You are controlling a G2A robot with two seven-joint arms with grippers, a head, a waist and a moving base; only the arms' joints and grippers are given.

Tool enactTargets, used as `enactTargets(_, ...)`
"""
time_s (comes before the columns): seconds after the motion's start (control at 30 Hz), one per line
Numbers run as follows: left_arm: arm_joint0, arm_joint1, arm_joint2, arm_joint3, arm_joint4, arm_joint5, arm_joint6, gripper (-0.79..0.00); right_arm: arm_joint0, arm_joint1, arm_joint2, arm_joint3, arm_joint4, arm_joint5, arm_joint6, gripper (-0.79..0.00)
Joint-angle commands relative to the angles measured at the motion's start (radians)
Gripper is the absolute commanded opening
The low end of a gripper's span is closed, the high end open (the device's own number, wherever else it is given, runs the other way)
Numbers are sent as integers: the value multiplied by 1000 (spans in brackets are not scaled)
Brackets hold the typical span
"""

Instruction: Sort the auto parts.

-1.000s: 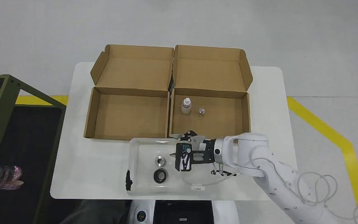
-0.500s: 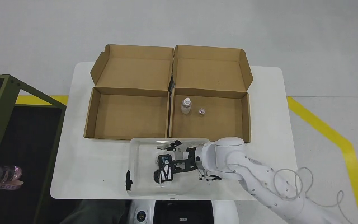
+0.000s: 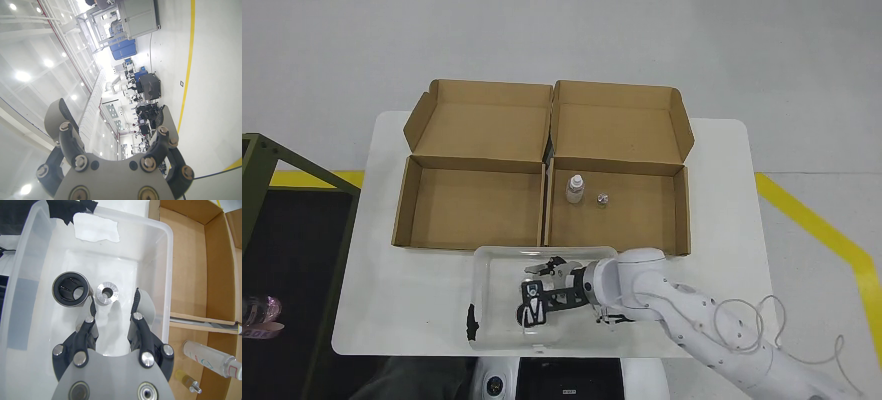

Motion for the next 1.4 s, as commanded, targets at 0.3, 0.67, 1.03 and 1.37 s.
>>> enactTargets(0.3,0,0,0,0,0,0,0,0,31,-26,-38,64,-2,10,-8,-416)
enactTargets(0.67,0,0,0,0,0,0,0,0,69,-59,-82,132,1,17,-15,-419)
enactTargets(1.03,0,0,0,0,0,0,0,0,90,-87,-118,183,-5,18,-22,-419)
enactTargets(1.37,0,0,0,0,0,0,0,0,102,-105,-127,206,2,1,-25,-785)
